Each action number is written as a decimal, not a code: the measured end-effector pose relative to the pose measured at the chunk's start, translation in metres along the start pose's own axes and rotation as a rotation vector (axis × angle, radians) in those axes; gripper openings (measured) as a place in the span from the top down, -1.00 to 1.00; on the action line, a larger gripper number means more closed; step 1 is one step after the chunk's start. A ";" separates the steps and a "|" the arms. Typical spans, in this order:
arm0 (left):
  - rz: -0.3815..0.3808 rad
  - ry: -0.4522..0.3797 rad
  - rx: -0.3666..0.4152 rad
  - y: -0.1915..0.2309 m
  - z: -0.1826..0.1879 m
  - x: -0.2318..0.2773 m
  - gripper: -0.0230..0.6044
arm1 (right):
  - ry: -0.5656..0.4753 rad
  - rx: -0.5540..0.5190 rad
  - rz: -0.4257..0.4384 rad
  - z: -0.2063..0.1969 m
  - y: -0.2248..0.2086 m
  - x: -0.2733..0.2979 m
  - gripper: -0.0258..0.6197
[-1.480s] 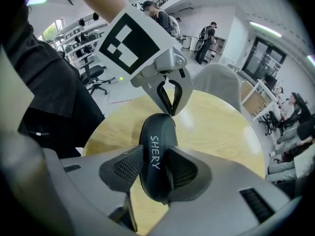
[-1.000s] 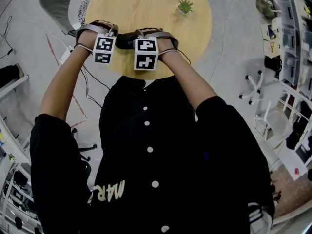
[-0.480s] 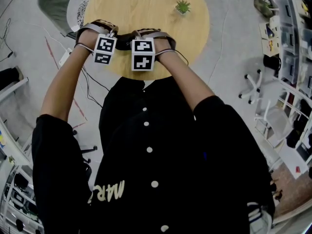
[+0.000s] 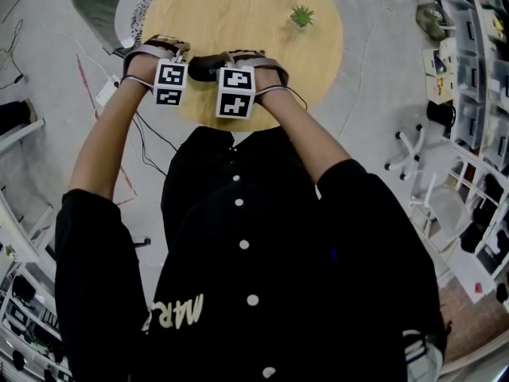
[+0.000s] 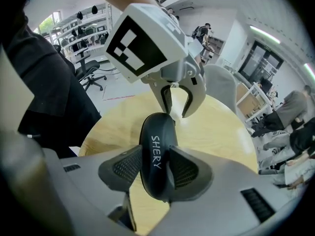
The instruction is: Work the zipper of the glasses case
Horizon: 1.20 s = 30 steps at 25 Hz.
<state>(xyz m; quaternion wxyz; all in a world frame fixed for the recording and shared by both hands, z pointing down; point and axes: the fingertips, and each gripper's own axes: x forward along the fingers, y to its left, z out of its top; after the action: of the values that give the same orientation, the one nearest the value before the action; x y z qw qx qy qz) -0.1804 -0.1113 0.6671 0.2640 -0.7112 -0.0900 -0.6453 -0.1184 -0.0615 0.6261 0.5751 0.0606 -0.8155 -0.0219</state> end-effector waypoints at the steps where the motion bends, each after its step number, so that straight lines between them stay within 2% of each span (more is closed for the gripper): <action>1: -0.003 0.008 -0.006 -0.002 -0.003 -0.003 0.48 | 0.002 -0.006 -0.004 0.000 0.001 0.000 0.36; 7: 0.049 0.009 -0.073 0.002 -0.002 -0.029 0.49 | -0.044 0.009 -0.015 0.000 0.002 -0.018 0.37; 10: 0.115 -0.033 -0.198 0.012 0.005 -0.052 0.58 | -0.113 0.044 -0.047 -0.001 -0.008 -0.039 0.44; 13: 0.199 -0.099 -0.342 0.017 0.017 -0.078 0.89 | -0.198 0.124 -0.070 -0.005 -0.018 -0.070 0.59; 15: 0.260 -0.157 -0.447 0.020 0.030 -0.100 0.92 | -0.269 0.172 -0.074 -0.002 -0.022 -0.099 0.71; 17: 0.333 -0.248 -0.601 0.030 0.040 -0.128 0.92 | -0.342 0.195 -0.092 0.002 -0.029 -0.131 0.80; 19: 0.414 -0.374 -0.827 0.041 0.041 -0.156 0.92 | -0.426 0.214 -0.118 0.006 -0.038 -0.162 0.90; 21: 0.499 -0.507 -1.093 0.050 0.031 -0.184 0.92 | -0.515 0.238 -0.142 0.008 -0.046 -0.193 0.90; 22: 0.542 -0.564 -1.201 0.053 0.025 -0.199 0.92 | -0.557 0.250 -0.156 0.009 -0.049 -0.208 0.90; 23: 0.584 -0.607 -1.271 0.054 0.022 -0.213 0.92 | -0.599 0.264 -0.172 0.009 -0.052 -0.223 0.90; 24: 0.623 -0.634 -1.304 0.055 0.021 -0.227 0.92 | -0.643 0.280 -0.191 0.009 -0.055 -0.236 0.90; 27: 0.725 -0.695 -1.315 0.062 0.029 -0.269 0.92 | -0.771 0.326 -0.273 0.009 -0.068 -0.276 0.90; 30: 0.818 -0.777 -1.344 0.071 0.034 -0.311 0.92 | -0.848 0.393 -0.366 0.003 -0.080 -0.310 0.91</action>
<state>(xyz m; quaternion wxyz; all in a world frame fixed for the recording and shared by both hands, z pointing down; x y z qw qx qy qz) -0.1643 -0.0882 0.3476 -0.0494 -0.8621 0.4877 -0.1285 -0.0131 -0.1023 0.3268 0.1574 0.2955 -0.9422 0.0090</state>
